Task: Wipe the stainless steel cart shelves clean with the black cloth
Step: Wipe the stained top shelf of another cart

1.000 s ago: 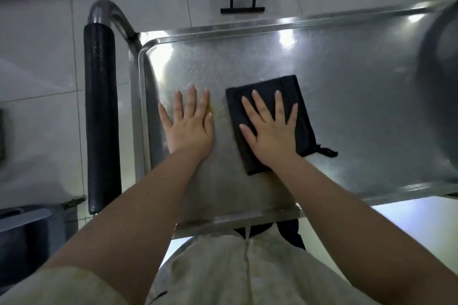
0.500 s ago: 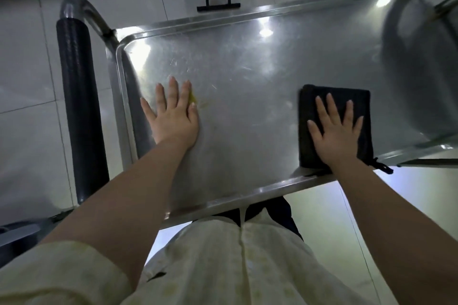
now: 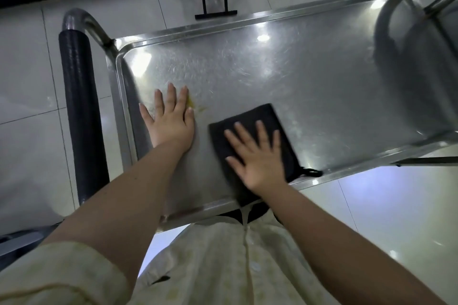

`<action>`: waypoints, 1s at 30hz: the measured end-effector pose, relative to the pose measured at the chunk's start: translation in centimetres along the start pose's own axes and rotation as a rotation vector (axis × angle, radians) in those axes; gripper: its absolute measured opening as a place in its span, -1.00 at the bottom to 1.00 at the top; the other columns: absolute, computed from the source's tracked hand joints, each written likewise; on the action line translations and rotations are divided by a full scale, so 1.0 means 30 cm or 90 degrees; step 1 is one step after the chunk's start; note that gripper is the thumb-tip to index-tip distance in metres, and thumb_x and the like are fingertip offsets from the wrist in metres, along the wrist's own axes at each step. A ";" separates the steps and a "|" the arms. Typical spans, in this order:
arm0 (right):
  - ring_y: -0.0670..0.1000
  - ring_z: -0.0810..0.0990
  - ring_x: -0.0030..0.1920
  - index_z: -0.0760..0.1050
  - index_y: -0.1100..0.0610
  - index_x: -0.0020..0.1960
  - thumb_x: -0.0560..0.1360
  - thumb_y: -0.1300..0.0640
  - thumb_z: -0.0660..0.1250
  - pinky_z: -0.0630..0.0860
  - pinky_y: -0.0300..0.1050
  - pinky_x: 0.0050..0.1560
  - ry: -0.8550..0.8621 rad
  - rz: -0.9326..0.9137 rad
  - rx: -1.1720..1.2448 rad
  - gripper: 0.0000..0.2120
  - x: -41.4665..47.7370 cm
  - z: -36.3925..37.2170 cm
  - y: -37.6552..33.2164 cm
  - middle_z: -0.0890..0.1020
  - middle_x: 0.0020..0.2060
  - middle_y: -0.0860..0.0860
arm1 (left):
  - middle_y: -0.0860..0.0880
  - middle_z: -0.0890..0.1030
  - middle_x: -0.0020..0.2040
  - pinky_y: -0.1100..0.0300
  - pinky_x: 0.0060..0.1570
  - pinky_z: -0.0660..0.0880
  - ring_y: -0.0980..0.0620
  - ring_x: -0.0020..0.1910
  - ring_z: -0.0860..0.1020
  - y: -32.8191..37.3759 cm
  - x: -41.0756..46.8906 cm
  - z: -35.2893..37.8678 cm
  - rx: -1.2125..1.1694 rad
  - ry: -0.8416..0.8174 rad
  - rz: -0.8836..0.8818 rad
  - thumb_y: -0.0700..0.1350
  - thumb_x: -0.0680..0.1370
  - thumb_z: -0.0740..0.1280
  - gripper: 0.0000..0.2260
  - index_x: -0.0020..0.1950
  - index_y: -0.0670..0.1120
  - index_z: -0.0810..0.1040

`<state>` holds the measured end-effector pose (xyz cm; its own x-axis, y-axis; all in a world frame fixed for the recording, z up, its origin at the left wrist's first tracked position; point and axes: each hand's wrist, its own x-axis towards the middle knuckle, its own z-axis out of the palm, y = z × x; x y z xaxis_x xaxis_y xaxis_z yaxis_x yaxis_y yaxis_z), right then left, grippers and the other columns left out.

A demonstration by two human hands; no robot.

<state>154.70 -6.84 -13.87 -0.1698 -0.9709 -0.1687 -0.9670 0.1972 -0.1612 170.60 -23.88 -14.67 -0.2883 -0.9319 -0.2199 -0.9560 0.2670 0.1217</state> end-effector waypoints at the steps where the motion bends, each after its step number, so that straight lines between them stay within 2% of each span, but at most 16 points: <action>1: 0.23 0.08 0.54 0.10 -0.22 0.55 0.55 -0.31 0.00 0.01 0.42 0.44 0.010 0.039 -0.003 -0.42 0.002 -0.013 0.087 0.13 0.55 -0.17 | 0.10 -0.16 0.60 -0.28 0.44 -0.30 -0.04 0.57 -0.21 0.001 0.000 0.001 -0.001 0.001 0.001 0.13 0.63 -0.16 -0.50 0.58 0.20 -0.15; 3: 0.24 0.08 0.54 0.07 -0.21 0.55 0.53 -0.32 -0.04 -0.01 0.40 0.44 0.011 0.145 -0.007 -0.39 -0.001 -0.046 0.291 0.10 0.55 -0.15 | 0.10 -0.16 0.60 -0.28 0.44 -0.30 -0.05 0.57 -0.21 0.002 0.000 0.003 -0.003 0.003 0.000 0.13 0.62 -0.17 -0.50 0.58 0.21 -0.15; 6: 0.20 -0.07 0.56 -0.10 -0.27 0.55 0.50 -0.36 -0.18 -0.08 0.38 0.47 -0.035 0.287 0.008 -0.37 -0.014 -0.094 0.538 0.01 0.58 -0.15 | 0.10 -0.16 0.60 -0.28 0.43 -0.31 -0.06 0.57 -0.20 0.006 0.000 0.005 0.009 0.005 -0.002 0.13 0.62 -0.18 -0.50 0.58 0.20 -0.16; 8: 0.19 -0.14 0.56 -0.17 -0.27 0.55 0.51 -0.37 -0.24 -0.13 0.38 0.47 -0.043 0.322 0.015 -0.38 -0.016 -0.090 0.567 -0.05 0.58 -0.16 | 0.09 -0.16 0.60 -0.28 0.42 -0.33 -0.07 0.57 -0.21 0.005 0.000 0.005 0.008 0.005 -0.002 0.13 0.62 -0.19 -0.50 0.58 0.20 -0.17; 10: 0.23 -0.14 0.56 -0.16 -0.24 0.56 0.52 -0.34 -0.24 -0.13 0.41 0.45 -0.029 0.331 0.011 -0.37 -0.007 -0.078 0.495 -0.06 0.58 -0.15 | 0.10 -0.16 0.60 -0.28 0.42 -0.33 -0.07 0.57 -0.21 0.002 0.001 0.004 0.007 0.001 0.001 0.12 0.63 -0.19 -0.50 0.58 0.20 -0.17; 12: 0.29 -0.07 0.55 -0.08 -0.18 0.57 0.53 -0.31 -0.17 -0.12 0.45 0.43 -0.022 0.284 0.011 -0.37 -0.006 -0.065 0.360 -0.01 0.58 -0.13 | 0.10 -0.17 0.60 -0.28 0.43 -0.33 -0.06 0.56 -0.22 -0.005 0.003 -0.001 0.006 -0.016 0.001 0.12 0.63 -0.18 -0.51 0.57 0.20 -0.17; 14: 0.33 -0.04 0.54 -0.03 -0.14 0.57 0.55 -0.28 -0.11 -0.13 0.46 0.41 -0.020 0.179 -0.007 -0.38 -0.008 -0.044 0.199 0.01 0.57 -0.12 | 0.11 -0.18 0.60 -0.26 0.44 -0.32 -0.04 0.56 -0.24 -0.013 0.005 -0.014 -0.010 -0.039 0.003 0.11 0.64 -0.15 -0.51 0.58 0.21 -0.15; 17: 0.30 -0.19 0.54 -0.15 -0.16 0.58 0.58 -0.30 -0.18 -0.21 0.47 0.41 -0.060 0.024 -0.034 -0.39 -0.004 0.000 -0.052 -0.09 0.57 -0.14 | 0.08 -0.19 0.60 -0.17 0.47 -0.33 -0.01 0.56 -0.24 -0.015 -0.009 -0.045 -0.079 -0.039 0.009 0.08 0.66 -0.11 -0.53 0.59 0.19 -0.07; 20: 0.26 -0.24 0.54 -0.15 -0.16 0.58 0.60 -0.28 -0.20 -0.33 0.48 0.38 -0.093 -0.093 -0.041 -0.41 0.023 -0.003 -0.177 -0.12 0.57 -0.15 | 0.05 -0.16 0.60 -0.05 0.47 -0.35 0.01 0.55 -0.26 0.010 -0.058 -0.080 -0.164 0.029 0.029 0.07 0.68 -0.08 -0.54 0.60 0.14 -0.03; 22: 0.18 -0.23 0.55 -0.12 -0.17 0.57 0.61 -0.25 -0.19 -0.33 0.40 0.42 -0.081 -0.109 -0.029 -0.44 0.058 -0.033 -0.130 -0.10 0.58 -0.15 | 0.02 -0.15 0.60 -0.02 0.48 -0.35 0.00 0.55 -0.25 0.057 -0.115 -0.091 -0.205 0.027 0.050 0.05 0.68 -0.05 -0.52 0.60 0.09 -0.06; 24: 0.15 -0.19 0.57 -0.06 -0.14 0.58 0.63 -0.18 -0.13 -0.19 0.28 0.50 -0.053 -0.027 0.046 -0.47 0.105 -0.071 -0.001 -0.04 0.58 -0.10 | -0.01 -0.16 0.60 0.00 0.48 -0.34 -0.03 0.56 -0.25 0.144 -0.205 -0.071 -0.209 0.003 0.058 0.01 0.66 -0.02 -0.47 0.59 0.06 -0.15; 26: 0.15 -0.20 0.56 -0.04 -0.11 0.59 0.65 -0.13 -0.09 -0.16 0.24 0.50 -0.048 0.071 0.096 -0.48 0.164 -0.114 0.157 -0.02 0.59 -0.06 | -0.02 -0.20 0.60 -0.02 0.46 -0.39 -0.04 0.55 -0.30 0.260 -0.311 -0.023 -0.174 -0.011 0.062 0.00 0.63 0.02 -0.39 0.57 0.06 -0.29; 28: 0.17 -0.20 0.56 -0.03 -0.08 0.59 0.65 -0.10 -0.08 -0.15 0.24 0.50 -0.047 0.084 0.050 -0.48 0.229 -0.141 0.271 -0.01 0.59 -0.03 | -0.02 -0.33 0.57 -0.11 0.44 -0.42 -0.09 0.49 -0.43 0.360 -0.386 0.039 -0.114 -0.039 0.046 0.07 0.64 -0.01 -0.36 0.53 0.07 -0.41; 30: 0.18 -0.17 0.57 -0.02 -0.07 0.59 0.66 -0.08 -0.09 -0.14 0.23 0.50 -0.053 0.043 0.004 -0.49 0.312 -0.150 0.314 -0.02 0.59 -0.02 | -0.04 -0.46 0.51 -0.22 0.41 -0.42 -0.18 0.44 -0.50 0.410 -0.404 0.083 -0.046 -0.078 0.003 0.21 0.63 -0.13 -0.38 0.50 0.06 -0.47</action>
<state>143.15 -14.68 -12.60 -0.2182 -0.9407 -0.2596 -0.9527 0.2630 -0.1521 162.20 -8.69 -12.91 -0.3011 -0.8925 -0.3359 -0.9496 0.2484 0.1911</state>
